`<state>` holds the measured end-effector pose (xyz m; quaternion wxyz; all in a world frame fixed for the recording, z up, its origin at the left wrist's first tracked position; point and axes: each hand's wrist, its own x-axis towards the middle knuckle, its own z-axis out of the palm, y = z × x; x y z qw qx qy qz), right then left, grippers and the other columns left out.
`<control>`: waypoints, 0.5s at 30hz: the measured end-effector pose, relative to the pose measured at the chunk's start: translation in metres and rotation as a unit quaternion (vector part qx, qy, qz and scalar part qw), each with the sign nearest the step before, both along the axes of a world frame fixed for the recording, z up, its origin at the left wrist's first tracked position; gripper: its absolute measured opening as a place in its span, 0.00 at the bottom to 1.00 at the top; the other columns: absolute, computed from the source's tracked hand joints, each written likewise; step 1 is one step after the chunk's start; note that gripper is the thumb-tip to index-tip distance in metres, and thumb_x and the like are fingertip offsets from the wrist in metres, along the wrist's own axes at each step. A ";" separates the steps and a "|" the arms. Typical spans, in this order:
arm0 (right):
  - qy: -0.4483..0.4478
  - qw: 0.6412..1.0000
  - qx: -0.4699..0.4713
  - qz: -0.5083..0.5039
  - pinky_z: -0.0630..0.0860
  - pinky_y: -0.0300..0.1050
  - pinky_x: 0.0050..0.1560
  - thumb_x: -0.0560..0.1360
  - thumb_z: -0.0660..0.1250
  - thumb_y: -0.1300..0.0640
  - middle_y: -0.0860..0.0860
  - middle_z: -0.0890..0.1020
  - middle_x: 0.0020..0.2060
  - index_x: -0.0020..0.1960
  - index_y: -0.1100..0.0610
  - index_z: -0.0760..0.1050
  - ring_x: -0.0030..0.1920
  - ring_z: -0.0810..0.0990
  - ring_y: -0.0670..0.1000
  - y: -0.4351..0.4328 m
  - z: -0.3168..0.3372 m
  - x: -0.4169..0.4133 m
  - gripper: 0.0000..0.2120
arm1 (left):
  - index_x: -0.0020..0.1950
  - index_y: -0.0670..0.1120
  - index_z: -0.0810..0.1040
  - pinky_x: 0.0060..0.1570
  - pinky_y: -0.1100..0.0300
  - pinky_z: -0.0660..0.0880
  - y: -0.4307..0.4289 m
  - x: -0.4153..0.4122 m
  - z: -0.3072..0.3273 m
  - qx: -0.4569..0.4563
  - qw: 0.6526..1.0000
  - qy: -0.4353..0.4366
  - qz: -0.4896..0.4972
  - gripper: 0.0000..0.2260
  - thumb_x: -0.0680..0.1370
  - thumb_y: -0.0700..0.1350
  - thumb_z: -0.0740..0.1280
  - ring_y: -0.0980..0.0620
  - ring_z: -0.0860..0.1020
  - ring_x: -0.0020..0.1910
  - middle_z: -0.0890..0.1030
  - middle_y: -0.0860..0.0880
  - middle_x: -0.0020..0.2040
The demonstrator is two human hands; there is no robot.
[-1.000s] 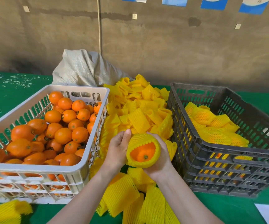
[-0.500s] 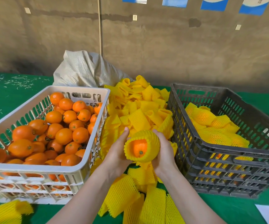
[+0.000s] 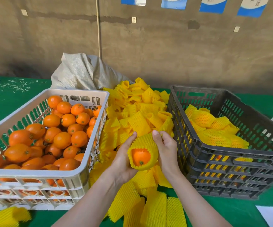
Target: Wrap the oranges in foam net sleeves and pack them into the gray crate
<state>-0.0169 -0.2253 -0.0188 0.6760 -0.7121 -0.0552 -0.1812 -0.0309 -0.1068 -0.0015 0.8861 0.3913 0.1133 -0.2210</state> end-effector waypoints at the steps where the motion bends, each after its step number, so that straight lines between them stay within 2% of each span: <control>1: 0.002 1.000 -0.009 -0.010 0.69 0.41 0.37 0.75 0.62 0.46 0.53 0.74 0.35 0.41 0.56 0.70 0.36 0.72 0.48 0.000 -0.002 0.000 0.13 | 0.45 0.43 0.82 0.33 0.56 0.81 0.000 -0.001 0.001 -0.002 1.000 -0.003 0.006 0.16 0.78 0.54 0.62 0.46 0.83 0.34 0.84 0.41 0.40; 3: 0.006 1.000 -0.010 -0.022 0.72 0.33 0.44 0.75 0.63 0.45 0.46 0.77 0.46 0.53 0.52 0.72 0.47 0.76 0.44 0.001 -0.003 0.000 0.12 | 0.47 0.44 0.81 0.31 0.57 0.80 -0.001 0.000 0.001 0.000 1.000 0.001 0.016 0.14 0.78 0.53 0.63 0.47 0.83 0.32 0.84 0.42 0.38; 4: -0.001 1.000 -0.015 -0.020 0.72 0.31 0.46 0.75 0.61 0.46 0.43 0.77 0.50 0.56 0.51 0.72 0.51 0.76 0.42 0.001 -0.002 -0.001 0.13 | 0.45 0.43 0.81 0.29 0.57 0.80 -0.002 0.001 0.000 -0.001 1.000 0.011 0.022 0.14 0.77 0.53 0.64 0.47 0.82 0.30 0.84 0.42 0.36; 5: -0.012 0.999 -0.029 -0.011 0.72 0.32 0.50 0.76 0.59 0.47 0.42 0.77 0.52 0.57 0.50 0.73 0.53 0.76 0.42 0.001 -0.001 -0.003 0.13 | 0.41 0.43 0.82 0.27 0.57 0.79 -0.002 0.001 0.001 -0.010 0.999 0.027 0.025 0.15 0.77 0.52 0.64 0.47 0.81 0.27 0.83 0.41 0.33; 7: -0.030 0.997 -0.060 0.029 0.73 0.42 0.57 0.78 0.56 0.48 0.41 0.78 0.56 0.59 0.50 0.75 0.58 0.76 0.43 -0.002 0.000 -0.009 0.14 | 0.33 0.43 0.81 0.27 0.58 0.77 -0.002 0.006 0.001 -0.035 0.998 0.046 0.021 0.17 0.77 0.51 0.63 0.47 0.79 0.25 0.80 0.42 0.29; 8: -0.031 0.995 -0.070 0.067 0.73 0.45 0.61 0.79 0.56 0.46 0.41 0.77 0.59 0.62 0.50 0.74 0.61 0.75 0.42 -0.005 0.000 -0.013 0.16 | 0.34 0.43 0.80 0.29 0.58 0.77 0.001 0.007 0.000 -0.035 0.998 0.040 0.020 0.14 0.75 0.50 0.64 0.47 0.79 0.25 0.80 0.43 0.29; 10: -0.018 0.980 -0.097 0.171 0.67 0.42 0.67 0.75 0.58 0.35 0.41 0.71 0.68 0.70 0.48 0.67 0.69 0.67 0.41 -0.011 0.001 -0.021 0.28 | 0.37 0.44 0.79 0.31 0.57 0.77 0.005 0.009 0.002 -0.038 0.999 0.026 0.005 0.07 0.67 0.48 0.70 0.47 0.79 0.25 0.79 0.43 0.29; 11: -0.013 0.969 -0.140 0.202 0.64 0.40 0.69 0.71 0.60 0.32 0.40 0.66 0.71 0.72 0.47 0.62 0.71 0.63 0.41 -0.014 0.002 -0.024 0.34 | 0.36 0.44 0.80 0.29 0.58 0.78 0.007 0.010 0.002 -0.029 1.000 0.013 -0.005 0.09 0.62 0.46 0.75 0.47 0.79 0.25 0.80 0.43 0.29; 12: -0.022 0.957 -0.206 0.205 0.61 0.42 0.71 0.69 0.64 0.32 0.39 0.61 0.73 0.74 0.45 0.57 0.73 0.58 0.40 -0.015 0.002 -0.025 0.38 | 0.35 0.44 0.81 0.27 0.60 0.78 0.008 0.012 -0.002 -0.023 0.999 -0.017 -0.019 0.10 0.59 0.44 0.78 0.49 0.80 0.25 0.80 0.44 0.29; 14: -0.078 0.929 -0.321 0.167 0.57 0.50 0.73 0.68 0.72 0.41 0.33 0.55 0.71 0.73 0.41 0.52 0.74 0.53 0.40 -0.017 0.004 -0.024 0.41 | 0.36 0.45 0.83 0.28 0.63 0.79 0.006 0.012 0.001 0.017 0.998 -0.050 -0.031 0.08 0.62 0.37 0.78 0.53 0.82 0.28 0.83 0.49 0.31; 15: -0.098 0.924 -0.337 0.149 0.56 0.53 0.73 0.67 0.75 0.45 0.29 0.54 0.69 0.72 0.40 0.53 0.73 0.52 0.37 -0.017 0.007 -0.023 0.42 | 0.36 0.43 0.84 0.27 0.59 0.79 0.004 0.010 0.006 -0.008 0.997 -0.049 -0.064 0.10 0.59 0.39 0.81 0.50 0.82 0.29 0.83 0.46 0.33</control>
